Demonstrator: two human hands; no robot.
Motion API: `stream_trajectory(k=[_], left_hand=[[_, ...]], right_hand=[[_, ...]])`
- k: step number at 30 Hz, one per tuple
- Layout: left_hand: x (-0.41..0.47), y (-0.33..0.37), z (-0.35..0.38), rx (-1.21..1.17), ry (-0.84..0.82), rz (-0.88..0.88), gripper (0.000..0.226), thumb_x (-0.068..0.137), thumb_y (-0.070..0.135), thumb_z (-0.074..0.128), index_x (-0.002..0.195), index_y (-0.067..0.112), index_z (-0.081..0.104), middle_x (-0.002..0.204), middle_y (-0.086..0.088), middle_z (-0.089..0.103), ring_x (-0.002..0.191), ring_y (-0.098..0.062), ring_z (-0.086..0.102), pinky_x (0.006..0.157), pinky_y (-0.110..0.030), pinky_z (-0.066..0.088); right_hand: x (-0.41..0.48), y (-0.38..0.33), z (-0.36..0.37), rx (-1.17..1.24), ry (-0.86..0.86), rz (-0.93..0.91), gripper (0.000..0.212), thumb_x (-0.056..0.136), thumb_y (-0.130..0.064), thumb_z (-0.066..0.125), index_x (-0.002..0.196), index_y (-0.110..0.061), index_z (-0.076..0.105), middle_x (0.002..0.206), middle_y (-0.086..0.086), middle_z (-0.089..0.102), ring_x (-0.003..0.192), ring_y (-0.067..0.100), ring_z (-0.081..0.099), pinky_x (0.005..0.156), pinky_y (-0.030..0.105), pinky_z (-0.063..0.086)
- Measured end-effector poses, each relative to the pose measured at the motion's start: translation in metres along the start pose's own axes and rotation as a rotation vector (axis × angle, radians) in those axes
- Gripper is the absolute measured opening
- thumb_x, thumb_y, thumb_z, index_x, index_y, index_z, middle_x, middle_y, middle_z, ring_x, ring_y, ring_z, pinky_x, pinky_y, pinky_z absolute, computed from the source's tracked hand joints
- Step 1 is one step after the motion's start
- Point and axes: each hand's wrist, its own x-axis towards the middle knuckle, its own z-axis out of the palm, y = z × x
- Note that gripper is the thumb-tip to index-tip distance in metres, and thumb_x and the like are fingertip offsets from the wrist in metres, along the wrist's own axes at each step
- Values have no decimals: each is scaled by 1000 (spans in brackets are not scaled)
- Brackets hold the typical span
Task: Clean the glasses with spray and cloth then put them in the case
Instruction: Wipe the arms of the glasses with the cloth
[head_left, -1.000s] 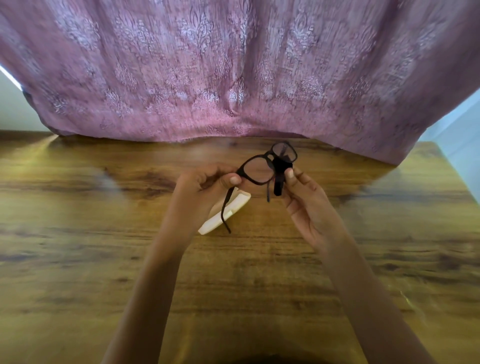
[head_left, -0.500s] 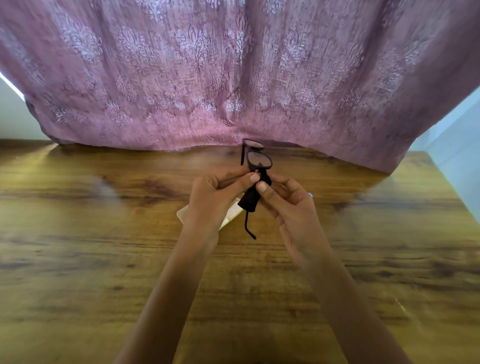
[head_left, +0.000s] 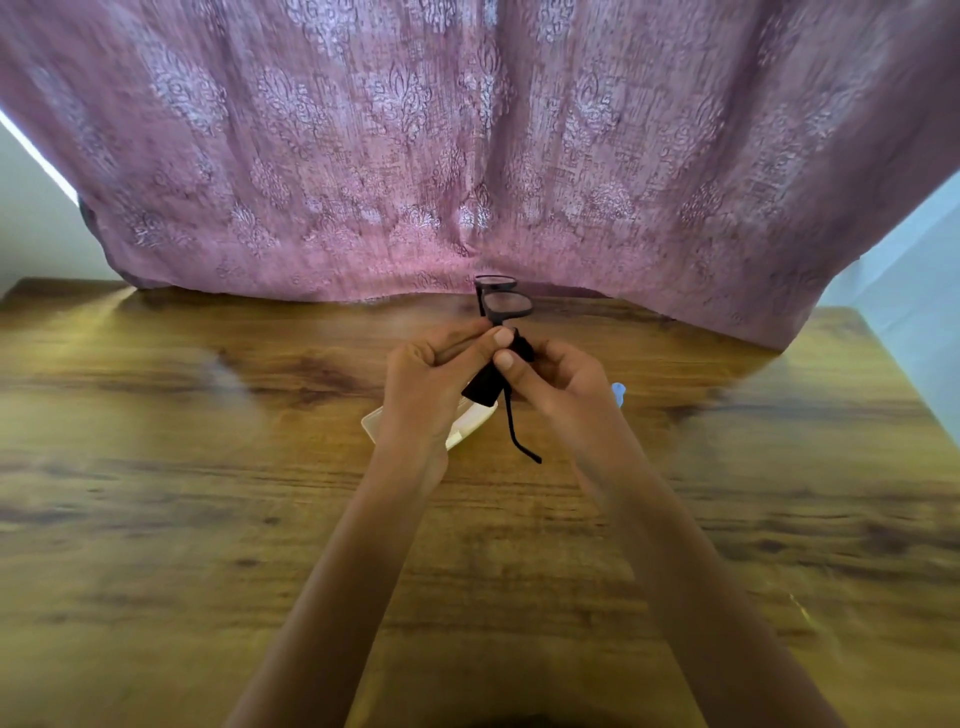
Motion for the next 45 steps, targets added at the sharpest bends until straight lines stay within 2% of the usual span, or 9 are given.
stream_trajectory(k=[6, 9, 15, 18, 22, 29, 37, 43, 45], left_hand=[[-3, -2, 3, -14, 50, -15, 23, 83, 11, 74, 105, 4, 73, 90, -7, 77, 79, -9, 72, 61, -14, 52], [-5, -3, 4, -22, 54, -22, 24, 84, 11, 73, 106, 2, 72, 87, -5, 77, 77, -8, 72, 59, -15, 52], [-1, -7, 3, -1, 57, -23, 28, 83, 14, 75, 107, 1, 72, 87, -5, 76, 82, -12, 71, 73, -24, 56], [2, -6, 3, -3, 63, -8, 25, 83, 13, 74, 105, 1, 72, 82, 1, 76, 78, -6, 70, 72, -19, 54], [7, 0, 1, -51, 80, 18, 18, 83, 11, 74, 100, 4, 73, 92, -5, 77, 95, -13, 72, 90, -26, 54], [12, 7, -4, -91, 93, 53, 15, 80, 10, 75, 95, 7, 75, 89, -6, 77, 92, -13, 73, 83, -20, 55], [10, 9, -3, -65, 100, 56, 17, 81, 10, 74, 97, 6, 74, 91, -7, 77, 91, -14, 73, 77, -17, 54], [5, 5, -2, -29, 105, 84, 9, 82, 8, 74, 91, 9, 75, 88, -7, 77, 94, -18, 72, 90, -29, 54], [2, 2, -1, -25, 114, 78, 10, 82, 8, 74, 92, 6, 75, 91, -10, 76, 95, -20, 72, 97, -36, 53]], right_hand=[[-3, 2, 9, -56, 62, 28, 25, 94, -32, 65, 112, -16, 69, 100, 0, 76, 98, 13, 71, 98, 37, 53], [-3, 3, 9, -68, 62, 33, 25, 95, -32, 63, 114, -16, 68, 101, 0, 76, 97, 12, 71, 96, 34, 54], [-4, 6, 7, -137, -18, 49, 25, 101, -25, 55, 119, -12, 66, 106, 0, 74, 99, 9, 70, 91, 25, 53], [-5, 9, 5, -177, 2, 27, 20, 99, -25, 58, 112, -14, 70, 101, -2, 75, 98, 10, 70, 94, 32, 54], [-11, 18, 4, -240, -5, 31, 16, 96, -30, 63, 106, -23, 73, 98, -8, 76, 97, 8, 69, 96, 40, 53], [-23, 28, 0, -308, -27, 33, 18, 94, -31, 65, 109, -25, 73, 100, -13, 73, 96, 2, 65, 85, 24, 49], [-26, 41, -3, -285, -11, 0, 11, 92, -26, 67, 100, -32, 73, 92, -16, 73, 93, 0, 66, 89, 27, 52], [-33, 47, -9, -314, -12, -7, 19, 93, -23, 67, 111, -23, 72, 89, -25, 68, 87, -16, 60, 74, 9, 45], [-36, 51, -12, -320, -7, -10, 18, 93, -23, 67, 110, -22, 73, 93, -22, 70, 89, -12, 61, 76, 10, 46]])
